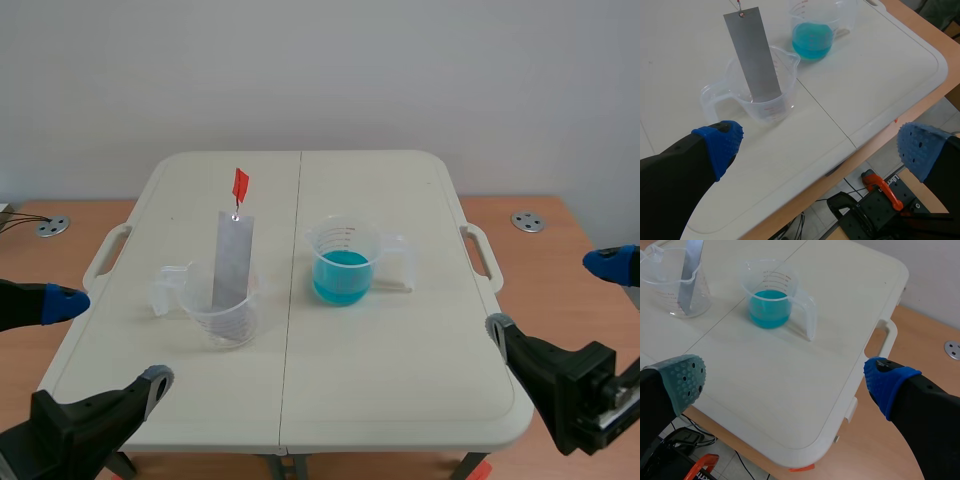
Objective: Hold the metal plate by the orange handle, dip it into the blue solution, take it out and point at it, then put the plate back in the beaker on the left.
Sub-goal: 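Lift the metal plate out of the left beaker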
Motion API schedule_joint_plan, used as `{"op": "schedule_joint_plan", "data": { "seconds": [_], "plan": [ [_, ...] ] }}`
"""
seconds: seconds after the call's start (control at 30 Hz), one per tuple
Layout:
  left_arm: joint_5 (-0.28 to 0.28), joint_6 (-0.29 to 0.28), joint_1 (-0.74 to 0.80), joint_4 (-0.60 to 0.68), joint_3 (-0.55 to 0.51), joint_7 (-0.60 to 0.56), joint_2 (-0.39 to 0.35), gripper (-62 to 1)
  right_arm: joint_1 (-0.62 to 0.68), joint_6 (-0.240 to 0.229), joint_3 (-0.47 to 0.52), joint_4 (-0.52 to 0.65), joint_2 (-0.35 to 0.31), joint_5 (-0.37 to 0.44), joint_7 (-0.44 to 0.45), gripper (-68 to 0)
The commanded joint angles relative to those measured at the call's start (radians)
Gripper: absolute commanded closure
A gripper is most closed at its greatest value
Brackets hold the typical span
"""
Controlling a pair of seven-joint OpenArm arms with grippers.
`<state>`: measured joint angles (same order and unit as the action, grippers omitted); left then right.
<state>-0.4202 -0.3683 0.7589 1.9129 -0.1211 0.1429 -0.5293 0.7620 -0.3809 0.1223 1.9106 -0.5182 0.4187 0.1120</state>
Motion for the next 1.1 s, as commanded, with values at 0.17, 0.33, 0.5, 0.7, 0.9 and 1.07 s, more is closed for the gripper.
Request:
{"op": "schedule_joint_plan", "data": {
  "seconds": [0.17,0.33,0.5,0.7,0.9,1.07],
  "plan": [
    [-0.006,-0.002,-0.009,0.011,0.001,-0.014,-0.003,-62.3,-0.011,0.002,0.001,0.018,-0.002,0.008,0.018,-66.3],
    [-0.006,-0.002,-0.009,0.011,0.001,-0.014,-0.003,-62.3,-0.012,-0.002,0.001,0.018,-0.002,0.008,0.018,-66.3],
    [-0.006,-0.002,-0.009,0.011,0.001,-0.015,-0.003,-62.3,-0.017,-0.009,0.001,0.018,-0.002,0.008,0.027,-66.3],
    [-0.006,-0.002,-0.012,0.011,0.001,-0.015,-0.003,-62.3,-0.051,-0.028,0.001,0.018,-0.002,0.008,0.018,-66.3],
    [0.008,-0.001,-0.011,0.011,0.001,-0.010,-0.003,-54.6,-0.096,-0.039,-0.015,0.018,-0.002,0.008,0.013,-66.3],
    [0.074,-0.001,-0.011,0.011,0.001,-0.010,-0.003,0.1,-0.152,-0.039,-0.061,0.016,-0.002,0.008,-0.016,-66.3]
  ]
}}
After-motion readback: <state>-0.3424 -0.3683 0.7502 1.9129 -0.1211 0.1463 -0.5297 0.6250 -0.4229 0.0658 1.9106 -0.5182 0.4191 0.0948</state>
